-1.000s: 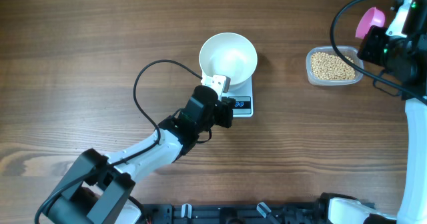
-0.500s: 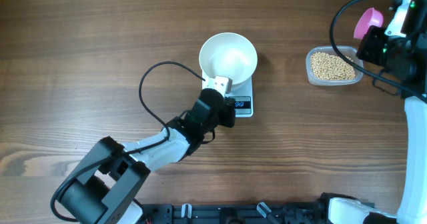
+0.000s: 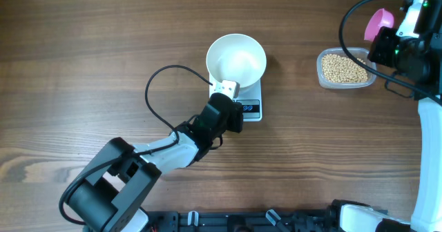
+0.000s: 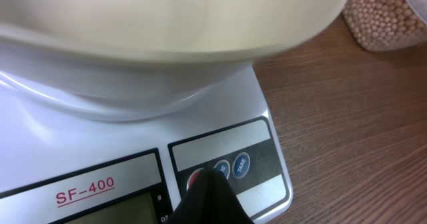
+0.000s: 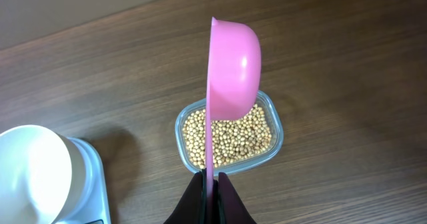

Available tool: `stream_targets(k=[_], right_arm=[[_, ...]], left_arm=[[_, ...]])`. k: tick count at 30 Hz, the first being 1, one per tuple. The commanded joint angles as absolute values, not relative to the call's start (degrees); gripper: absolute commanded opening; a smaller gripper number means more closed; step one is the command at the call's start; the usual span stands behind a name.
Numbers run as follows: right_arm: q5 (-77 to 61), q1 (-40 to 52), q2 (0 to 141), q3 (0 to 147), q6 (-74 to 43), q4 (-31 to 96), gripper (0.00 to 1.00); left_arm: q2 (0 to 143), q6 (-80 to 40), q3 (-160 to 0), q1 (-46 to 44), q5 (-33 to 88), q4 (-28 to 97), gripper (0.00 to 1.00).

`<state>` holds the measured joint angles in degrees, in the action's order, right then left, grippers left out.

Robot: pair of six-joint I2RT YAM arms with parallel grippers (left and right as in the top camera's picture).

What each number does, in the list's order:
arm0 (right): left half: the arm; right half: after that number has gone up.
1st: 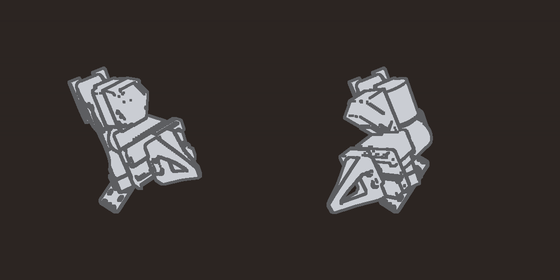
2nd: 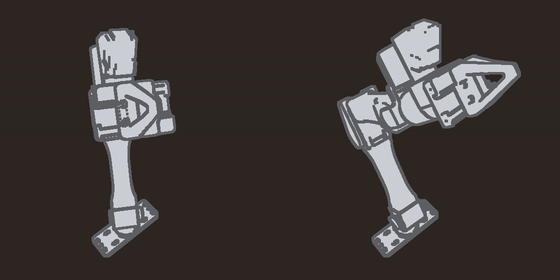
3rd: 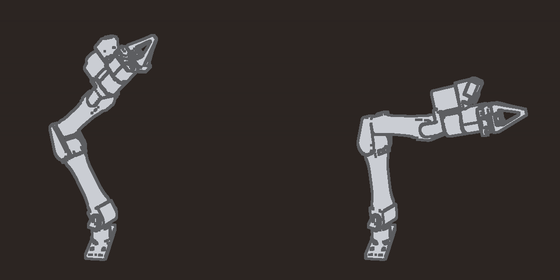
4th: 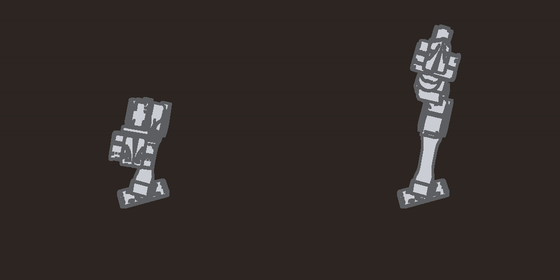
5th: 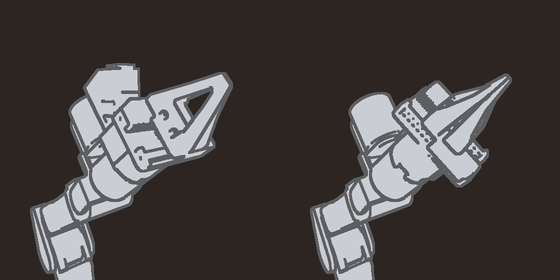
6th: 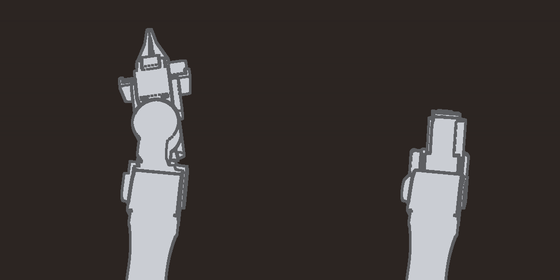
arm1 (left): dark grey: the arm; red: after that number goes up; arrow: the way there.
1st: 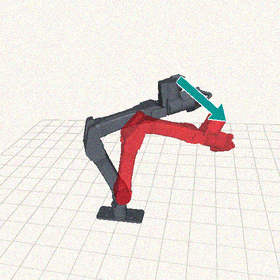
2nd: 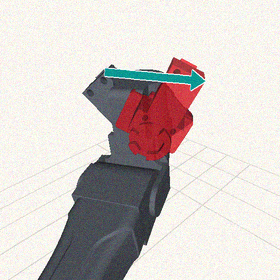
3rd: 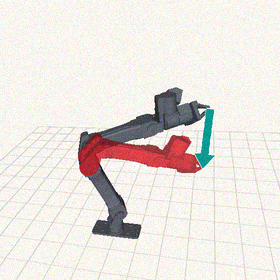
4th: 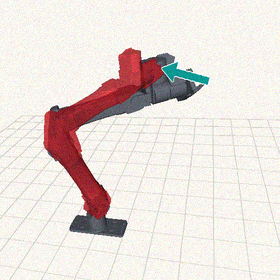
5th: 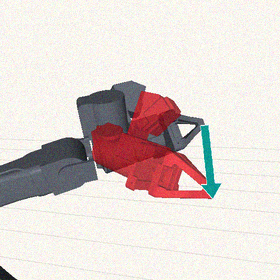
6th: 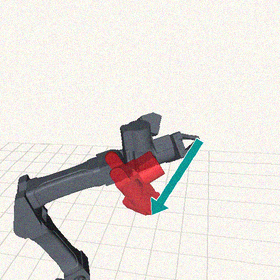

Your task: Scoop item into bowl and weigh 150g on scale

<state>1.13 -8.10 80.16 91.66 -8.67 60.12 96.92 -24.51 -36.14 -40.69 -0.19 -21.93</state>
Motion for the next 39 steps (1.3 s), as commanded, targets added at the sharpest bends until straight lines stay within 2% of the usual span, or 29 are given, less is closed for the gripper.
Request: stream_targets(k=[1, 12, 39], right_arm=[[-0.08, -8.34, 80.49, 92.51, -7.49, 60.05, 0.04], [-0.08, -8.34, 80.49, 92.51, -7.49, 60.34, 0.04], [-0.08, -8.34, 80.49, 92.51, -7.49, 60.69, 0.04]], left_arm=[[98.28, -24.4, -36.45, -40.99, -1.15, -22.13, 0.04], [99.42, -24.21, -38.7, -41.04, -1.19, -18.59, 0.04], [101.65, -24.45, -38.7, -41.04, -2.04, -21.71, 0.04]])
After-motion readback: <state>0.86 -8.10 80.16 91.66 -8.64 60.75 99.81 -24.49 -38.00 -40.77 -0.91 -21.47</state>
